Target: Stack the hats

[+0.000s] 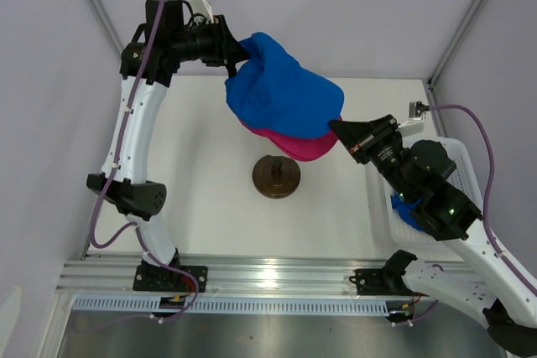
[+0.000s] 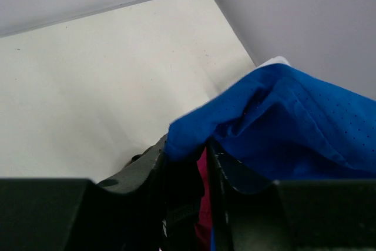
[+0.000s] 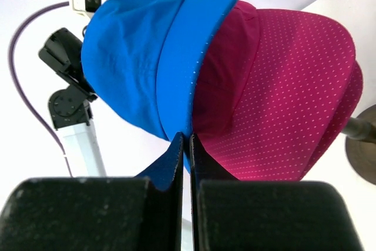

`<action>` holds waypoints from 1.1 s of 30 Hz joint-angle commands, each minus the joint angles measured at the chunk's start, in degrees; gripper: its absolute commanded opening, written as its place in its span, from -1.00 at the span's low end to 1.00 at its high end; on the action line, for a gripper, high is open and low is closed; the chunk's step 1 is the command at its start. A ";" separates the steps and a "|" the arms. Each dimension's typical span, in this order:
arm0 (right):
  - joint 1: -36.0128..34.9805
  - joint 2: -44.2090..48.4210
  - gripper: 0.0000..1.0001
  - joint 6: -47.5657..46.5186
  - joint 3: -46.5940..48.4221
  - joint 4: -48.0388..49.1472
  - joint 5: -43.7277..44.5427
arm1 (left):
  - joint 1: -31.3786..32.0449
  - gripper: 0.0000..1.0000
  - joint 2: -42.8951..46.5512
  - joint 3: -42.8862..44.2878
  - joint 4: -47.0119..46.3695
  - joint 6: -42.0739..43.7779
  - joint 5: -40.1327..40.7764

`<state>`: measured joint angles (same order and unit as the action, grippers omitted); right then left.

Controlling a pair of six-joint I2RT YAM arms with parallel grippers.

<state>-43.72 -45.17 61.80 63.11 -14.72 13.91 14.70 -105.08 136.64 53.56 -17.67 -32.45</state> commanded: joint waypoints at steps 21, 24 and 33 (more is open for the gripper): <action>19.55 -4.58 0.43 -3.18 1.49 3.03 -21.11 | 1.91 -0.25 0.05 -2.08 3.75 9.32 5.29; 19.64 -6.68 0.46 -1.17 2.10 4.87 -22.87 | 2.09 -0.25 0.22 -1.90 3.66 8.62 5.29; 19.12 -11.87 0.07 -1.42 5.44 6.11 -26.13 | 3.06 -0.25 0.40 -2.08 3.65 8.18 6.34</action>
<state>-24.40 -56.42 61.01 64.90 -11.16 -10.37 16.95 -105.75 134.56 57.60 -10.02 -27.11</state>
